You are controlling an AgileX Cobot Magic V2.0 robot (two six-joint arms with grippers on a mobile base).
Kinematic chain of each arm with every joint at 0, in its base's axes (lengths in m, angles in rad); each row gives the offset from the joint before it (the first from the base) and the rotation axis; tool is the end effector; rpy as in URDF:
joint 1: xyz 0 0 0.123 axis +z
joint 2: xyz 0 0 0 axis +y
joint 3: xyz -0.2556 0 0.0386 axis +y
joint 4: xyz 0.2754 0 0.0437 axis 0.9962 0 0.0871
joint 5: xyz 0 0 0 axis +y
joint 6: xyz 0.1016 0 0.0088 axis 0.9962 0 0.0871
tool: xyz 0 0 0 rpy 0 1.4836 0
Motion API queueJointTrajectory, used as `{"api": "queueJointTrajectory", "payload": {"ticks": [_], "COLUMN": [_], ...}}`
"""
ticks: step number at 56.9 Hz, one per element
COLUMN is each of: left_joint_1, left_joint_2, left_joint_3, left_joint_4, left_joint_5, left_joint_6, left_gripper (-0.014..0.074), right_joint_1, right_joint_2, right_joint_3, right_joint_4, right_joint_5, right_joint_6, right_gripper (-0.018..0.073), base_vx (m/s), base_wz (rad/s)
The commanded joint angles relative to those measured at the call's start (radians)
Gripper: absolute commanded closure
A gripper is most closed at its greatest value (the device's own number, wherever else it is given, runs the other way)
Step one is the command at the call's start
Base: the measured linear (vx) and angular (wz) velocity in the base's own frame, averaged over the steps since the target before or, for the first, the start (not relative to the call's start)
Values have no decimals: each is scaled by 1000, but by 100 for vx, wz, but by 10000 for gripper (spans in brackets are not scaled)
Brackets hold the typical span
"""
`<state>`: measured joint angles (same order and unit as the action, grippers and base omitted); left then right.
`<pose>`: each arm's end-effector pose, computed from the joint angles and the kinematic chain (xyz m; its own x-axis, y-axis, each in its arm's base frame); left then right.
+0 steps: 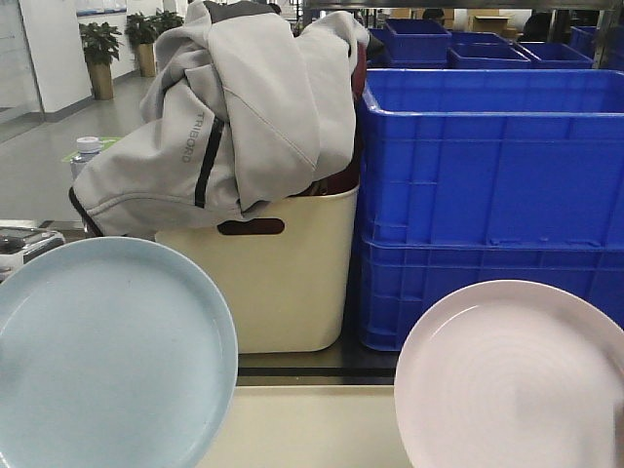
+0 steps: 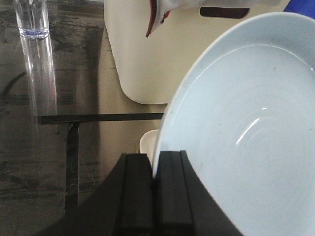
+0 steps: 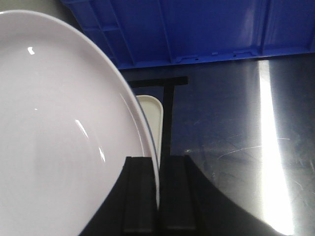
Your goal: Grab plate from conveyor and place on tray
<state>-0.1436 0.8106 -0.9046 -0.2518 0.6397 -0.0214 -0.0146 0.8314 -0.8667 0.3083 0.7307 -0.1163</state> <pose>0.2086 -0.0455 0.3609 -0.4750 -0.1542 -0.8664 0.1729 0.9490 -0.2637 0.2135 0.0176 0.3361 -0.5658 0.1222 -0.8155 -0.0894 0.9740 0.2079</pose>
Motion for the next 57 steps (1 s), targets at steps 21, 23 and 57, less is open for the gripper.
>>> {"api": "queueJointTrajectory", "payload": {"ticks": [21, 23, 57], "left_joint_1": [-5, -5, -5], "left_joint_2": [-10, -10, -10], "left_joint_3": [-29, -29, -29], "left_joint_4": [-21, -21, -25], "left_joint_5": [-80, -80, -91], "left_joint_6": [-8, -8, -8], "left_gripper": [602, 602, 602], "right_joint_1": [-5, -5, -5], "right_joint_2": [14, 14, 16], "right_joint_3": [-30, -30, -30], "right_joint_4": [17, 17, 92], "right_joint_5": [-79, -79, -84], "right_joint_6": [-3, -3, -10], "right_gripper": [568, 568, 568], "base_vx": [0, 0, 0], "base_wz": [0, 0, 0]}}
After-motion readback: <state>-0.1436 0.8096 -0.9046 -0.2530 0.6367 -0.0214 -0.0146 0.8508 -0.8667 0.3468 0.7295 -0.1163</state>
